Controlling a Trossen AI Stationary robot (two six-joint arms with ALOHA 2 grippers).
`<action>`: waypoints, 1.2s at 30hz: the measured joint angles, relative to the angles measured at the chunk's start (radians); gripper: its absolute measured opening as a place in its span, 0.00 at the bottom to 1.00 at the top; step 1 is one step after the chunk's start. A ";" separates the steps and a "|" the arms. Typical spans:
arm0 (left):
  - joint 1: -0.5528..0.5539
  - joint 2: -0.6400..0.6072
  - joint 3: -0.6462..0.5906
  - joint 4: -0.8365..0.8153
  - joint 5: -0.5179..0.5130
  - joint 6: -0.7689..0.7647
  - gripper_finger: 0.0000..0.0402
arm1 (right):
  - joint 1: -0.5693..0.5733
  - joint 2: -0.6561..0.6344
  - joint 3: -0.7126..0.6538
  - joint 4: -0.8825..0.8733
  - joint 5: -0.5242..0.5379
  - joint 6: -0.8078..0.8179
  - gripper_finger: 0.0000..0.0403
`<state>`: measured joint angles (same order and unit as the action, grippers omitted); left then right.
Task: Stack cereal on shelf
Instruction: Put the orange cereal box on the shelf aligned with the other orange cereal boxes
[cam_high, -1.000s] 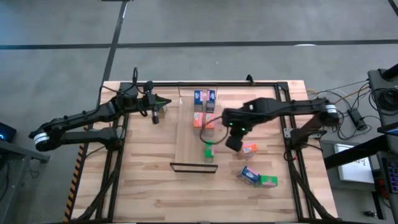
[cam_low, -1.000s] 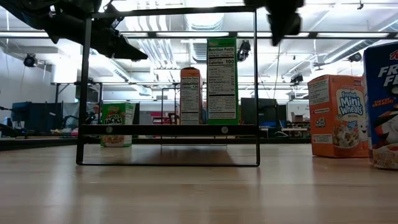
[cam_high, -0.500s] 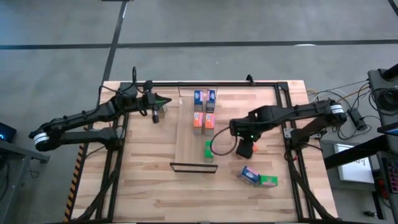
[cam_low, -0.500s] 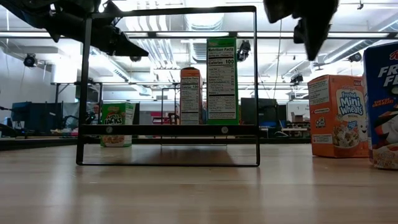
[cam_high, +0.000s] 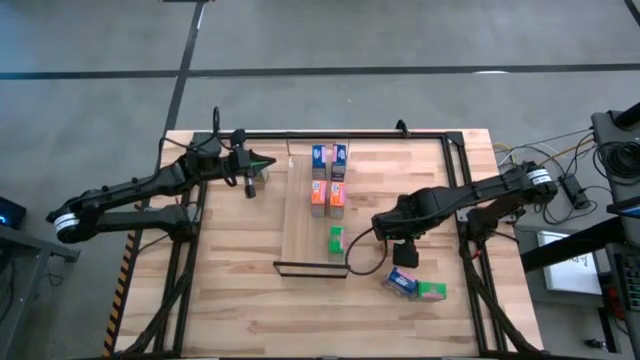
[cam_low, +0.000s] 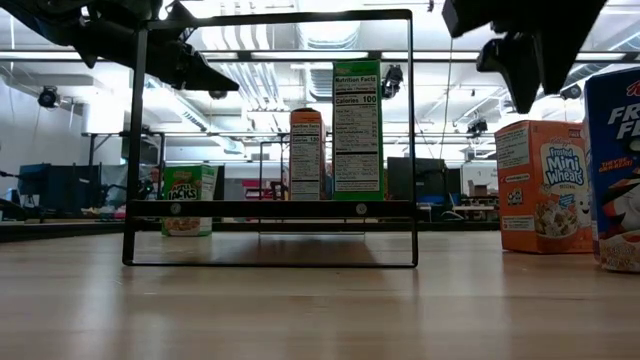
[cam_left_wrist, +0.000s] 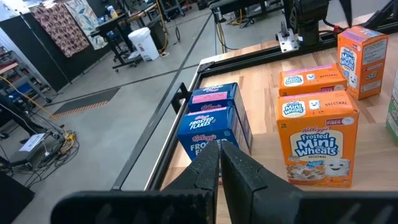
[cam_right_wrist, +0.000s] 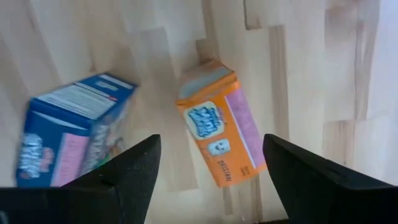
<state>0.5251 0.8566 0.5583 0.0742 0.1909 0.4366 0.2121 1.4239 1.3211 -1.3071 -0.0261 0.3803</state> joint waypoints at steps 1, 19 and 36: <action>0.000 0.000 0.000 0.000 0.000 0.000 0.00 | -0.001 0.000 -0.007 -0.001 0.002 0.001 0.68; 0.000 0.000 0.000 0.001 0.000 0.004 0.00 | -0.001 0.001 -0.094 0.053 0.055 -0.029 0.68; 0.000 0.000 0.000 0.001 0.000 0.004 0.00 | -0.001 0.001 -0.155 0.151 0.052 -0.041 0.61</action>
<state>0.5251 0.8566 0.5583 0.0748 0.1909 0.4404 0.2111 1.4250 1.1663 -1.1563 0.0257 0.3389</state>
